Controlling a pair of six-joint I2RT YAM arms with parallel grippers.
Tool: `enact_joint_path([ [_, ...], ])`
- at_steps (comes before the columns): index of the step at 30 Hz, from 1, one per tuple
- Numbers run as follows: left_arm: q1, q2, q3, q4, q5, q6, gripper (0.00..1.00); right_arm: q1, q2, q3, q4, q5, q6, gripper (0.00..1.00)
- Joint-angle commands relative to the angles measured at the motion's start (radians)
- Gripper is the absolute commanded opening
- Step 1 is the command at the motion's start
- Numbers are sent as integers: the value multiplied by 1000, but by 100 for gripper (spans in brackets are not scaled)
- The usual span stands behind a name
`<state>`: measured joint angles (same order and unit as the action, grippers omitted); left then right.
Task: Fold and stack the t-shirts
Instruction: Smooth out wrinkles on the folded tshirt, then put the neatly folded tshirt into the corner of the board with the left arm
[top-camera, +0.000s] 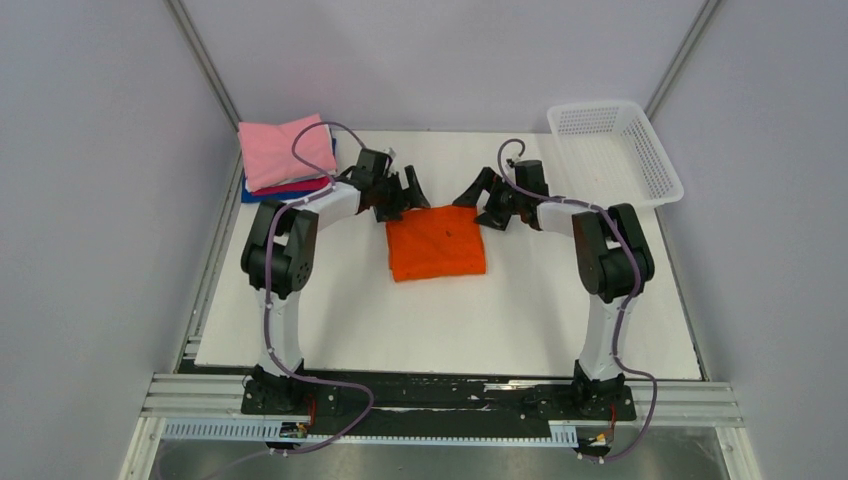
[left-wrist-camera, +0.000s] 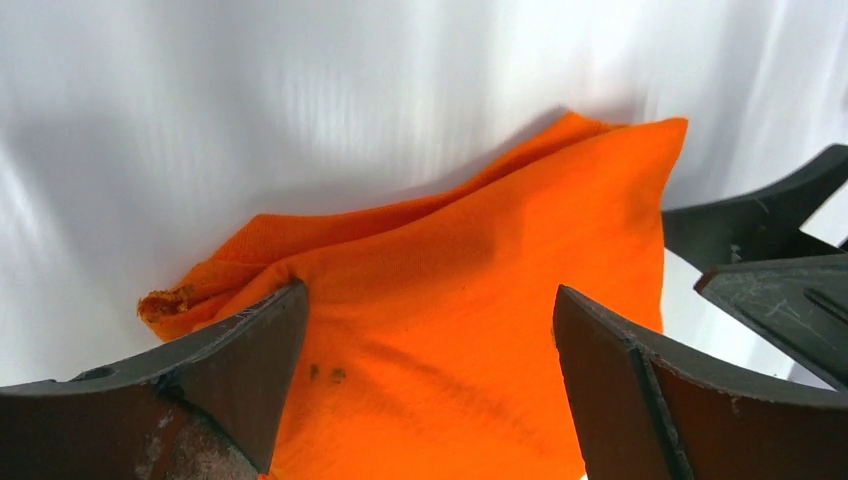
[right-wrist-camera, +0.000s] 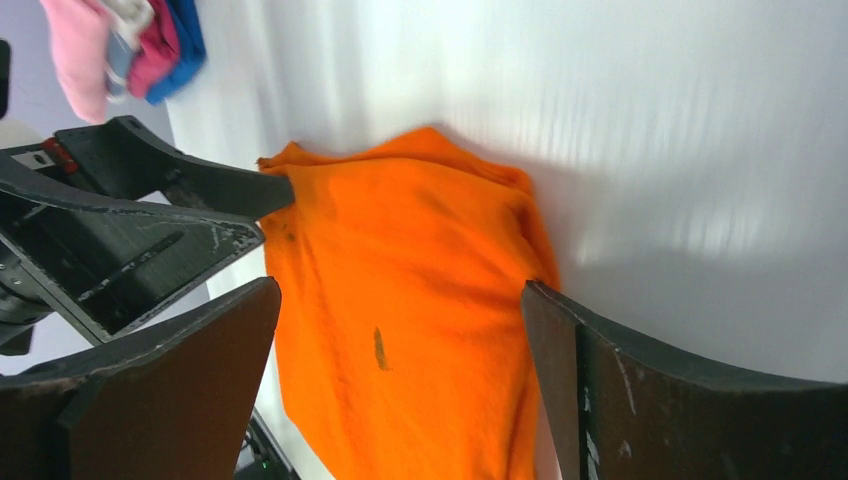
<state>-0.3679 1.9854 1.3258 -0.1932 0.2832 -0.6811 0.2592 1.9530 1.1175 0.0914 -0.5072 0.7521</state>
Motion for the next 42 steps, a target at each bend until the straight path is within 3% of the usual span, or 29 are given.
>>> enact_joint_path([
  [1, -24, -158, -147, -68, -79, 36, 100, 34, -167, -133, -45, 81, -26, 100],
  [7, -67, -369, -194, -118, -191, 40, 100, 45, -424, -219, -45, 162, -25, 100],
  [16, -88, -598, -420, -187, -316, -117, 100, 41, -857, -452, -156, 522, -45, 100],
  [19, -99, -613, -513, -140, -307, -174, 100, 39, -952, -496, -181, 598, -38, 100],
  [25, -101, -540, -541, -54, -291, -249, 96, 38, -1003, -513, -192, 625, -52, 100],
  [36, -159, -264, -425, -8, -256, -247, 61, 37, -990, -501, -219, 704, -100, 100],
  [38, -172, -207, -370, -29, -276, -230, 51, 36, -987, -499, -219, 719, -101, 100],
  [40, -175, -135, -274, -73, -326, -203, 35, 36, -984, -493, -220, 714, -107, 100],
  [41, -175, -80, -233, -139, -386, -177, 20, 35, -984, -489, -222, 710, -118, 100],
  [42, -175, -53, -135, -178, -412, -164, 12, 35, -987, -490, -226, 715, -124, 100],
])
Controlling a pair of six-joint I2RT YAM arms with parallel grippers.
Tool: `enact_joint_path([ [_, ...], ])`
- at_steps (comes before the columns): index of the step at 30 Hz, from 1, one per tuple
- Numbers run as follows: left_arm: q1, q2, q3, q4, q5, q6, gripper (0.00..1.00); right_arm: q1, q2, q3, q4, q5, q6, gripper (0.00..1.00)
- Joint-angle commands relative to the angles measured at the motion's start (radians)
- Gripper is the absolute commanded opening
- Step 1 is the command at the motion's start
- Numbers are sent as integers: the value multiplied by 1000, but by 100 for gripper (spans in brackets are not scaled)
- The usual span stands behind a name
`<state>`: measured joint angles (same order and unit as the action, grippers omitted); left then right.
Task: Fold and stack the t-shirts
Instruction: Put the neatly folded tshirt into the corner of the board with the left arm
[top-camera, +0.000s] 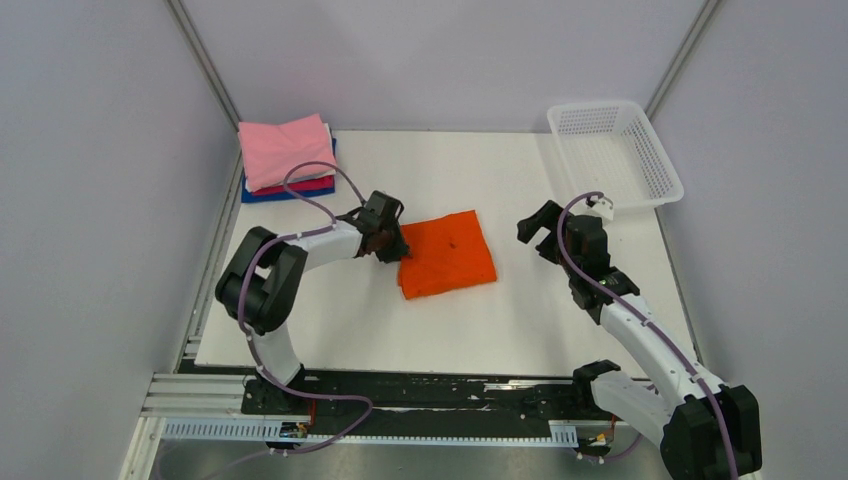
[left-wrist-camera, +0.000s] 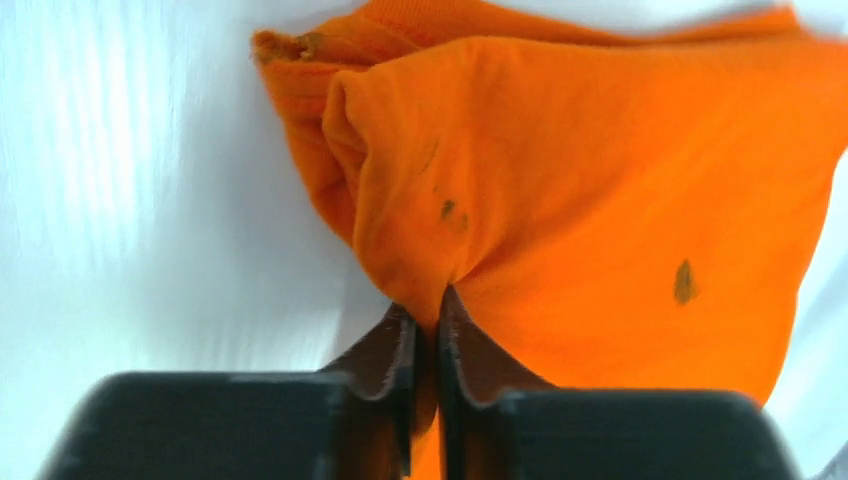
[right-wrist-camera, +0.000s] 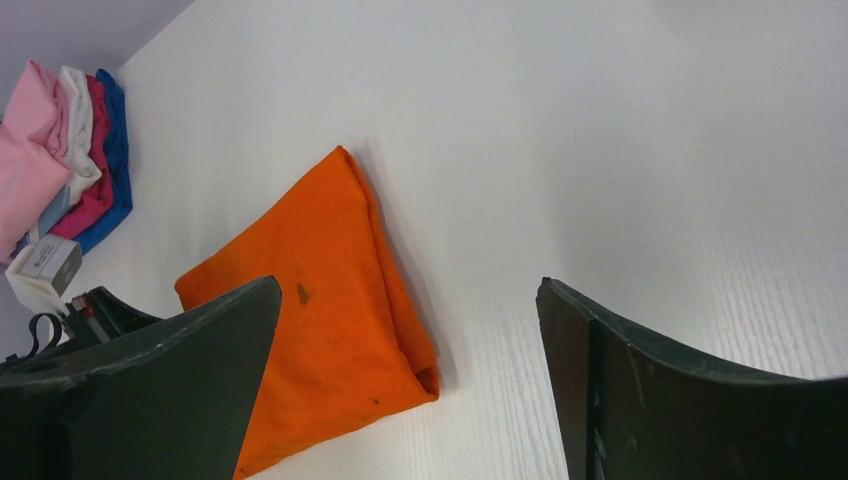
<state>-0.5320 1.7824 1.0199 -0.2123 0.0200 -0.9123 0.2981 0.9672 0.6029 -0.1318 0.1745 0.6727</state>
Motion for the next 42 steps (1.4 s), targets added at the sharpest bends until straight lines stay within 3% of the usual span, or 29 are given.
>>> enact_joint_path([
  [1, -11, 203, 223, -253, -221, 101, 2, -4, -5, 21, -5, 49, -49, 100],
  [6, -10, 333, 590, -498, -453, 237, 0, -10, -25, 6, -6, 109, -64, 100],
  [13, 29, 503, 941, -628, -812, 482, 0, -11, -8, -1, 10, 181, -95, 100],
  [16, 60, 548, 1073, -635, -902, 580, 0, -10, 16, -2, 26, 209, -104, 100],
  [27, 161, 503, 1113, -229, -1022, 1062, 0, -10, 179, 44, 38, 244, -132, 100],
  [42, 201, 435, 1324, -175, -1007, 1270, 0, -11, 234, 64, 32, 232, -131, 100],
])
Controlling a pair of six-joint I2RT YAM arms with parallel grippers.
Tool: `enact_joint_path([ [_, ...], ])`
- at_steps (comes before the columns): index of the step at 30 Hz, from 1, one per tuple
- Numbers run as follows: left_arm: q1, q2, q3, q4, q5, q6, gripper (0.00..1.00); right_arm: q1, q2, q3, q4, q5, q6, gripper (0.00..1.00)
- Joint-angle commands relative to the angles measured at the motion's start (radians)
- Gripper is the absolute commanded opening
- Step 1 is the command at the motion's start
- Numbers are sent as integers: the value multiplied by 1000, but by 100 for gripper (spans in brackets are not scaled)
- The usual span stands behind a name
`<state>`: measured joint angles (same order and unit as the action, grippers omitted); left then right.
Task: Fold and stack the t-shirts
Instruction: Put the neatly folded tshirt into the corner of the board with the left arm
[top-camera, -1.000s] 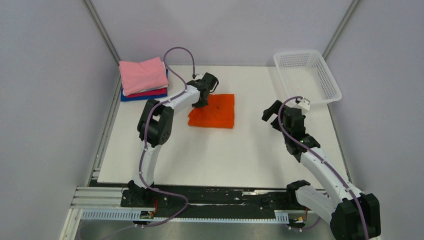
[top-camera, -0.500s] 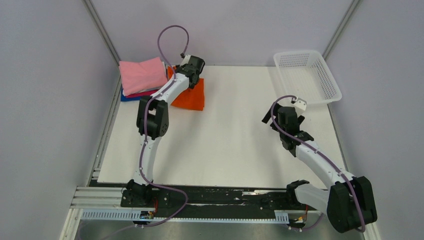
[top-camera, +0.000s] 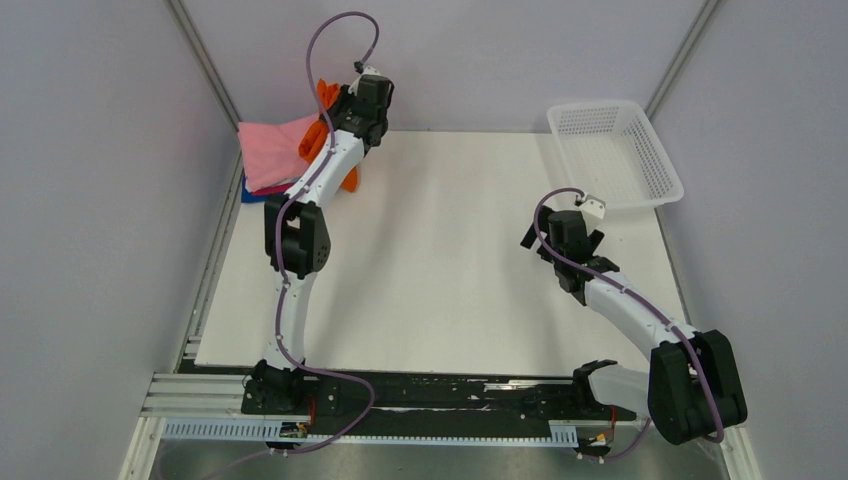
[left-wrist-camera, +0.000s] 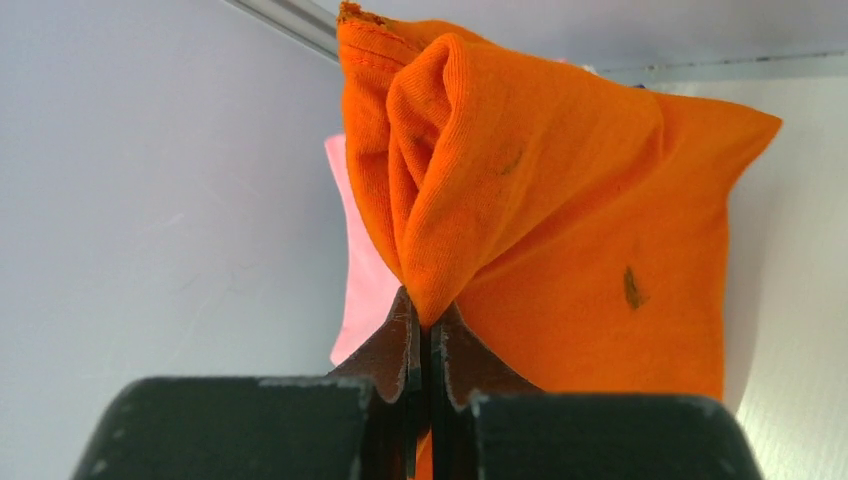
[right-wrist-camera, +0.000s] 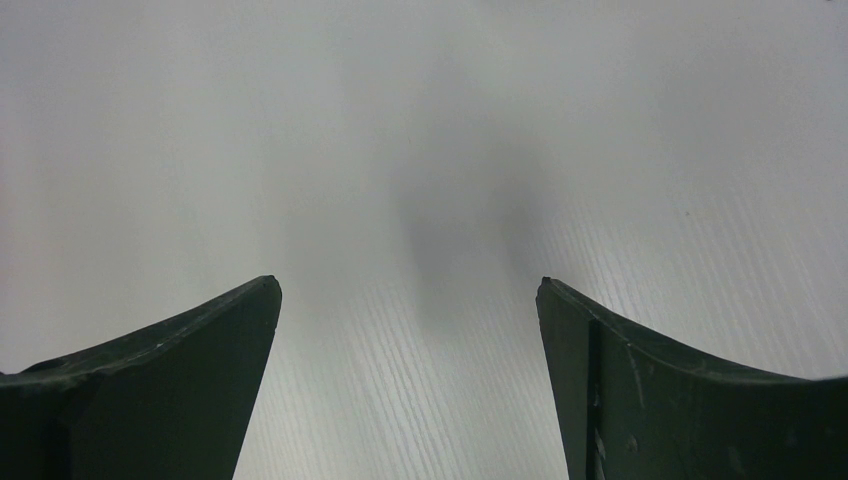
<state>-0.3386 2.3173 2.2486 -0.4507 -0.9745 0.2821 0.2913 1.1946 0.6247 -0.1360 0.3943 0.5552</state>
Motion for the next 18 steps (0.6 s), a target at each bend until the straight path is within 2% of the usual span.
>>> enact_joint_path([
  [1, 7, -101, 108, 60, -4, 79, 0, -4, 8, 43, 36, 10, -14, 100],
  [10, 25, -88, 194, 60, 11, 97, 0, -4, -3, 41, 26, 5, -5, 100],
  [15, 79, -67, 195, 52, 20, 98, 0, -3, -12, 39, 24, 12, -1, 100],
  [18, 121, -53, 191, 19, 45, 38, 0, -3, -3, 43, 20, 13, -3, 100],
])
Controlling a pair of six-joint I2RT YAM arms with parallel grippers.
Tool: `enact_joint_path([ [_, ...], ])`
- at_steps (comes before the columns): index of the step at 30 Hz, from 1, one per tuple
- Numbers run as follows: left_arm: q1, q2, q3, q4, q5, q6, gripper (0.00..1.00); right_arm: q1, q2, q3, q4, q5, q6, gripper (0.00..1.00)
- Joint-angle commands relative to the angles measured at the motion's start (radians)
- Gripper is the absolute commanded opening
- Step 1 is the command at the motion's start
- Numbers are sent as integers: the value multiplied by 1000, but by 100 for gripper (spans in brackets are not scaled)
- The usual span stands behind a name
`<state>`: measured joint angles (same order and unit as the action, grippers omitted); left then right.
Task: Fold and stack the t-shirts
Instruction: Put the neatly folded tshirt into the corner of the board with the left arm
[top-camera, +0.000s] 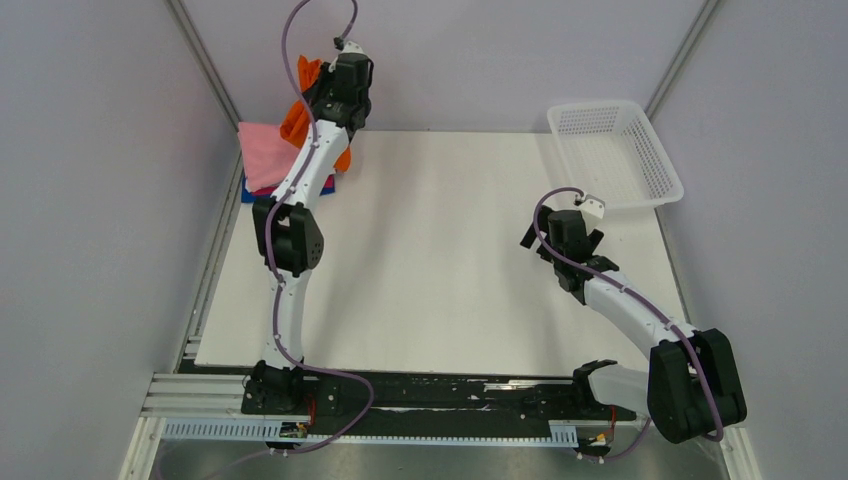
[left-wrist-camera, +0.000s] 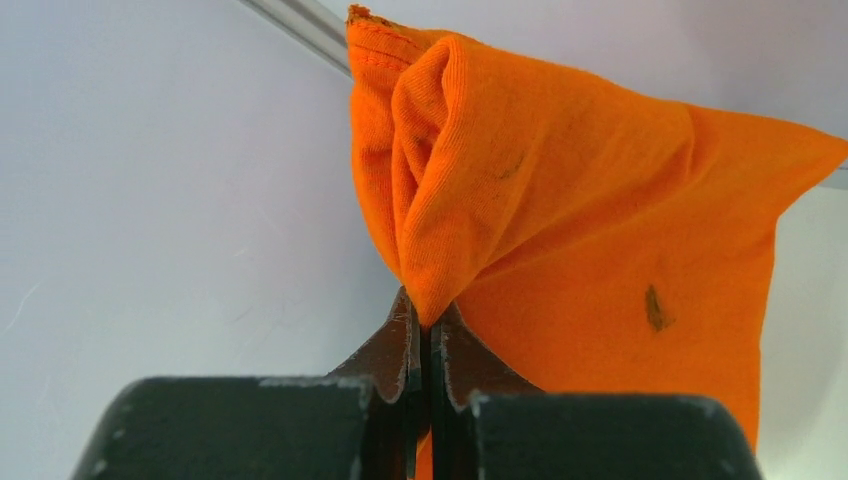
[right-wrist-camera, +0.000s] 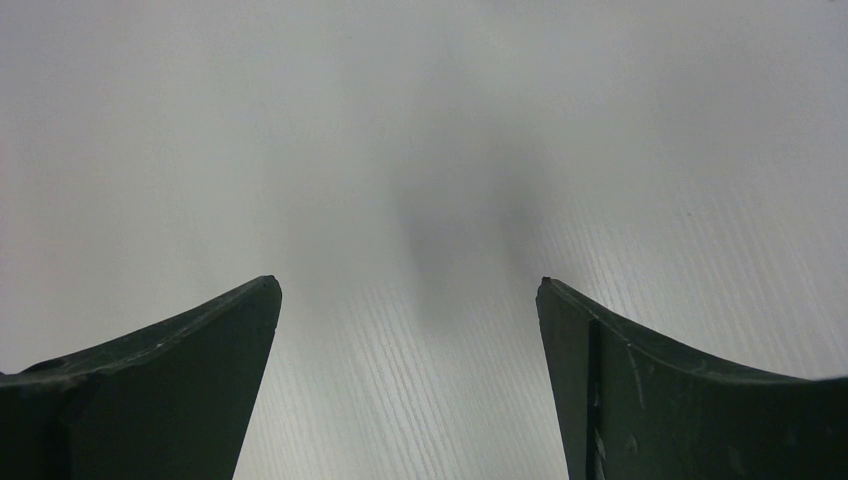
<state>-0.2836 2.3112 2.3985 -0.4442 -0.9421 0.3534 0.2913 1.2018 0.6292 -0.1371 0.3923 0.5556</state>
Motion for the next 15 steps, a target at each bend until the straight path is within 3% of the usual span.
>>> enact_joint_path([
  [1, 92, -45, 43, -2, 24, -52, 0, -4, -7, 40, 20, 17, -3, 100],
  [7, 197, 3, 28, -37, 171, -160, 0, -4, 21, 61, -3, 24, -6, 100],
  [15, 278, 110, 43, 54, 202, -120, 3, -3, 20, 64, -31, 58, -6, 100],
])
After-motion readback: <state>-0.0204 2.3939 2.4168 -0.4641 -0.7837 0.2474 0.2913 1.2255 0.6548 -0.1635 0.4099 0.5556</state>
